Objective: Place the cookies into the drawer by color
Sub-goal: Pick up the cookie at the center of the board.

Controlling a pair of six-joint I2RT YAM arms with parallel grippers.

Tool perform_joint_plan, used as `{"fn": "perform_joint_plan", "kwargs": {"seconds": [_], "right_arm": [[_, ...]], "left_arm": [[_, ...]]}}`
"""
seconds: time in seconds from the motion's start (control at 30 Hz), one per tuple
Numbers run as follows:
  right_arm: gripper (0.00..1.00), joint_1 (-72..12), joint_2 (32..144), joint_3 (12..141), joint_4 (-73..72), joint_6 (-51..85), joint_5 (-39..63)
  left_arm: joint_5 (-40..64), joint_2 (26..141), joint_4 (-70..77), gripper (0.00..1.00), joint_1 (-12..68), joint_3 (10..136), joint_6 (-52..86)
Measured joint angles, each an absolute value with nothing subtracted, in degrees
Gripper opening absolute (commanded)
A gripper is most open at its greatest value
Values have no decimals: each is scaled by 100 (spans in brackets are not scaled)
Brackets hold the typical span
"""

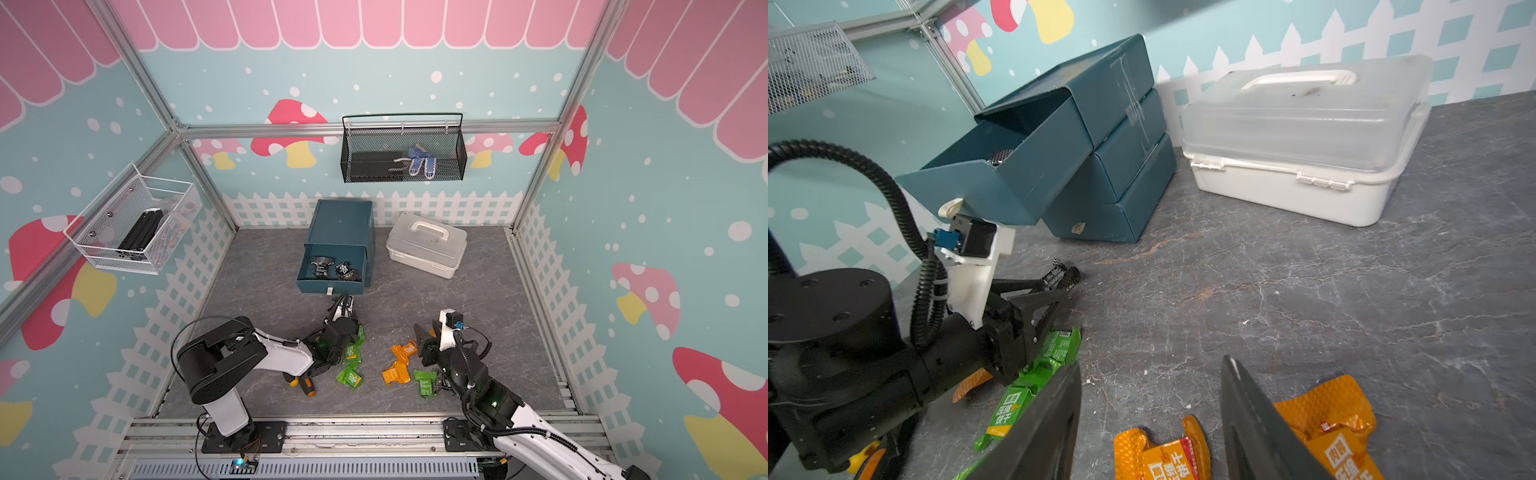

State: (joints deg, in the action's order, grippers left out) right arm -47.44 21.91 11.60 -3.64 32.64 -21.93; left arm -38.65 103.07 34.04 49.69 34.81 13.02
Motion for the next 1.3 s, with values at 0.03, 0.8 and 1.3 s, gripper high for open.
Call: {"fn": "perform_joint_plan", "kwargs": {"seconds": [0.03,0.8,1.3], "right_arm": [[56,-4744,2119,1157,-327,3253,-2211],[56,-4744,1702,967,51,3044,-2552],[57,-4744,1678,1007,222,3002,-2303]], "left_arm": [[-3905,10385,3378,34,4965,3551,1262],[-4053,9192,2377,0,5708,3376,1542],[-3743,6788,427,0,6364,3417,2259]]}}
